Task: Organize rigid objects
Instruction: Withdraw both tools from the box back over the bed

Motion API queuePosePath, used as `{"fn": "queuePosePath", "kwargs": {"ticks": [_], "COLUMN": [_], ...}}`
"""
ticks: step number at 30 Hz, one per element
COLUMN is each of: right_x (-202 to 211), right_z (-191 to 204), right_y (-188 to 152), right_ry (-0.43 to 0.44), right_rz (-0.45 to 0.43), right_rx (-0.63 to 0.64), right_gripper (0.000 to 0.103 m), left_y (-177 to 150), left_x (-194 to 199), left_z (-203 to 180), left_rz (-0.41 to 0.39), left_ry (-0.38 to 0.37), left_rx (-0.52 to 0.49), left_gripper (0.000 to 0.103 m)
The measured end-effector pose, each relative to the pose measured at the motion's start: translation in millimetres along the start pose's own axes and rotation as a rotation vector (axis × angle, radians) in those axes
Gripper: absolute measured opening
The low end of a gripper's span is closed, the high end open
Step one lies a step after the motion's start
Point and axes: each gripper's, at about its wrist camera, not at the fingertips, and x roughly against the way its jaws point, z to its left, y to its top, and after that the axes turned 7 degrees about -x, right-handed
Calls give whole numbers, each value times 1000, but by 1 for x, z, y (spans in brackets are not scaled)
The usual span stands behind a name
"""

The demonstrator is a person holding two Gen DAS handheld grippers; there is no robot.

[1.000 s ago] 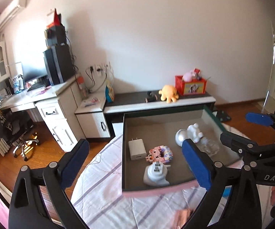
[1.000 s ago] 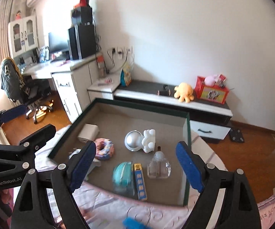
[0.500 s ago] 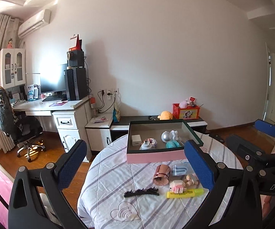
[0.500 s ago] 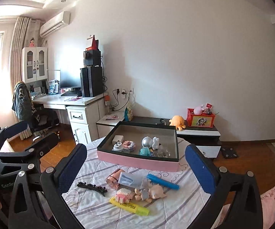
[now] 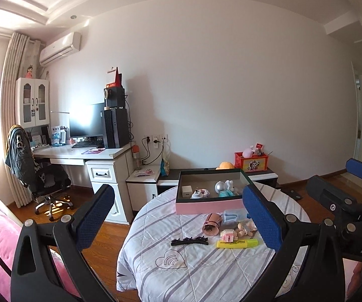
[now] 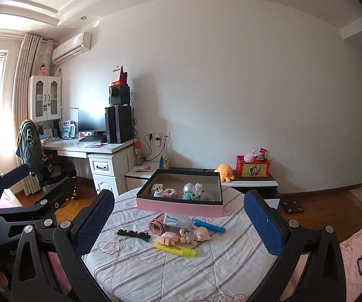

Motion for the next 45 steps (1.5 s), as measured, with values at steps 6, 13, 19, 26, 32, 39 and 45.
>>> {"fn": "queuePosePath", "kwargs": {"ticks": [6, 13, 19, 26, 32, 39, 45], "right_x": [12, 12, 10, -7, -36, -81, -122], "right_z": [1, 3, 4, 0, -7, -22, -35], "right_y": [1, -1, -2, -8, -26, -55, -81], "right_ry": [-4, -6, -9, -16, -25, -38, -46], "right_rz": [-17, -15, -7, 39, 113, 232, 336], "right_rx": [1, -2, -4, -12, -24, -34, -49], "right_gripper": [103, 103, 103, 103, 103, 103, 103], "left_y": [1, 1, 3, -7, -31, -69, -97], "left_x": [6, 10, 7, -19, -56, -106, -145], "left_z": [0, 2, 0, -4, -11, -22, -30], "left_rz": [-7, -3, 10, 72, 175, 315, 414], "left_ry": [3, 0, -5, -30, -82, -129, -164], "left_rx": [3, 6, 8, 6, 14, 6, 1], "left_gripper": [103, 103, 103, 103, 103, 103, 103]}}
